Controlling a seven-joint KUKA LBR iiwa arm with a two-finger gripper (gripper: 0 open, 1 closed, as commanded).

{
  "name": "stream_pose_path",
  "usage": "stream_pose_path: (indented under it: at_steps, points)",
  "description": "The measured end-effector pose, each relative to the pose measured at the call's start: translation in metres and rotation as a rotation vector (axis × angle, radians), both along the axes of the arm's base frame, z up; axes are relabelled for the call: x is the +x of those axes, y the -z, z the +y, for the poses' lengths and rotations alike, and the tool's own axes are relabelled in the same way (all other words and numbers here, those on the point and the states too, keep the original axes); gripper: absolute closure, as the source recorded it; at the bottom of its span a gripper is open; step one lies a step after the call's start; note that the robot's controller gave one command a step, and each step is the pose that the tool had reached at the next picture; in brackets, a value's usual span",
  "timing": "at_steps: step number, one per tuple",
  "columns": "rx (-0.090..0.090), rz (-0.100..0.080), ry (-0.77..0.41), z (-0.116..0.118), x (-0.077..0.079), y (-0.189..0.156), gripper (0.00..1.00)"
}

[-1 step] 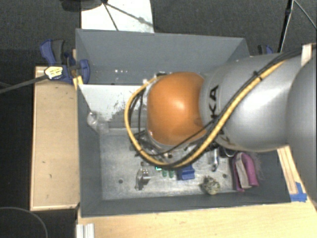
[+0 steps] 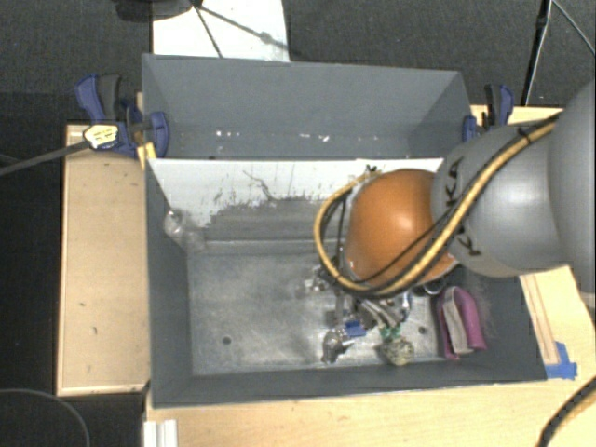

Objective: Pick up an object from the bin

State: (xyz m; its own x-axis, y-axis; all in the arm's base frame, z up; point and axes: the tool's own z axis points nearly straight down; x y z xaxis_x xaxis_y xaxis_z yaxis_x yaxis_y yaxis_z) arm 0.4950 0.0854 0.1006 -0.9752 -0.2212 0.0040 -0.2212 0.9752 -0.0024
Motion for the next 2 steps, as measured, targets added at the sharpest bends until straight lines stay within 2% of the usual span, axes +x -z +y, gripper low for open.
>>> stream_pose_path:
  at_steps: [1,2]
  points:
    - [0.002,0.000,-0.242,-0.051,-0.008,-0.010,0.00]
    - [0.004,-0.005,-0.564,-0.098,0.012,0.025,0.00]
